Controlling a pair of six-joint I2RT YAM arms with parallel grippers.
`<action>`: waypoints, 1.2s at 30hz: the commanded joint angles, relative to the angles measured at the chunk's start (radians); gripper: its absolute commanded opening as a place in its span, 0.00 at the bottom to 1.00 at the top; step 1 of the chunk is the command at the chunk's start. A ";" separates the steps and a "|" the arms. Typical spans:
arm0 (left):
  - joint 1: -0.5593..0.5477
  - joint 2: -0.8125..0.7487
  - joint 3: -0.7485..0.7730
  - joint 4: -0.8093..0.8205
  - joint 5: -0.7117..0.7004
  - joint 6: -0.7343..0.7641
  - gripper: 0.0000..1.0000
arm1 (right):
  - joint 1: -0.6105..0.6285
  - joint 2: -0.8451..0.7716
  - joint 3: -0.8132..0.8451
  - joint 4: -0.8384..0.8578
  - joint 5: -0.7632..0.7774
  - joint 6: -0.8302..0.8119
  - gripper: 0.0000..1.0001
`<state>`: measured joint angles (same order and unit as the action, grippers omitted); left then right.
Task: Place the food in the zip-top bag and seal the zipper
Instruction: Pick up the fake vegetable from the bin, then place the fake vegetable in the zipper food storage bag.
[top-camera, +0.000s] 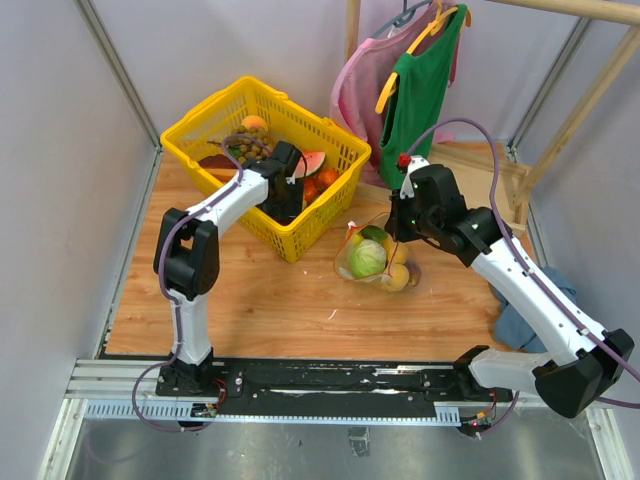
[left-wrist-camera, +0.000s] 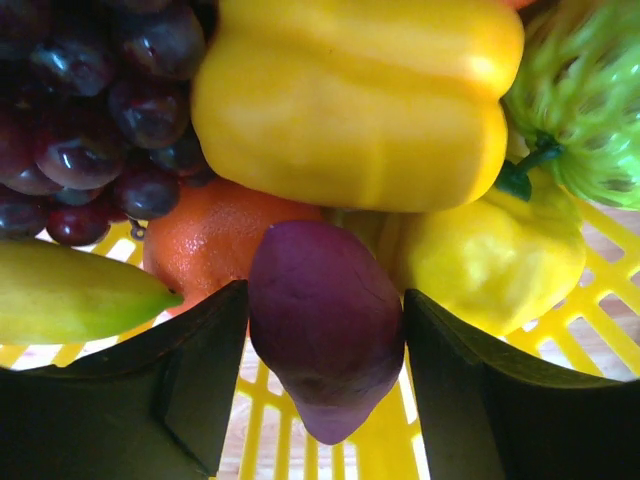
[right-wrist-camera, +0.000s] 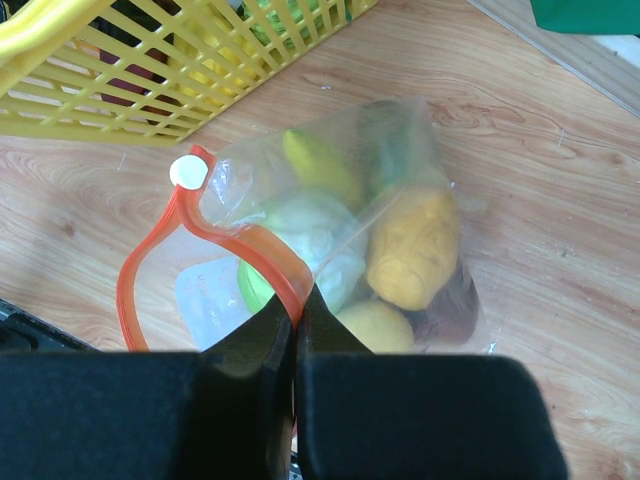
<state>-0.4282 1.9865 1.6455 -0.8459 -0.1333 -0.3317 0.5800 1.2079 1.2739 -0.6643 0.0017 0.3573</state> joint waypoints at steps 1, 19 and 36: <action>0.008 0.029 -0.021 0.046 0.014 0.014 0.65 | -0.014 -0.011 -0.005 0.012 0.011 -0.007 0.01; 0.006 -0.213 -0.054 0.121 0.031 0.020 0.18 | -0.015 -0.006 0.018 0.002 0.001 0.004 0.01; -0.022 -0.598 -0.182 0.330 0.149 -0.038 0.11 | -0.014 -0.029 -0.008 0.022 -0.037 0.052 0.01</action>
<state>-0.4313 1.4761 1.5089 -0.6258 -0.0471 -0.3412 0.5800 1.2079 1.2736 -0.6708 -0.0113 0.3786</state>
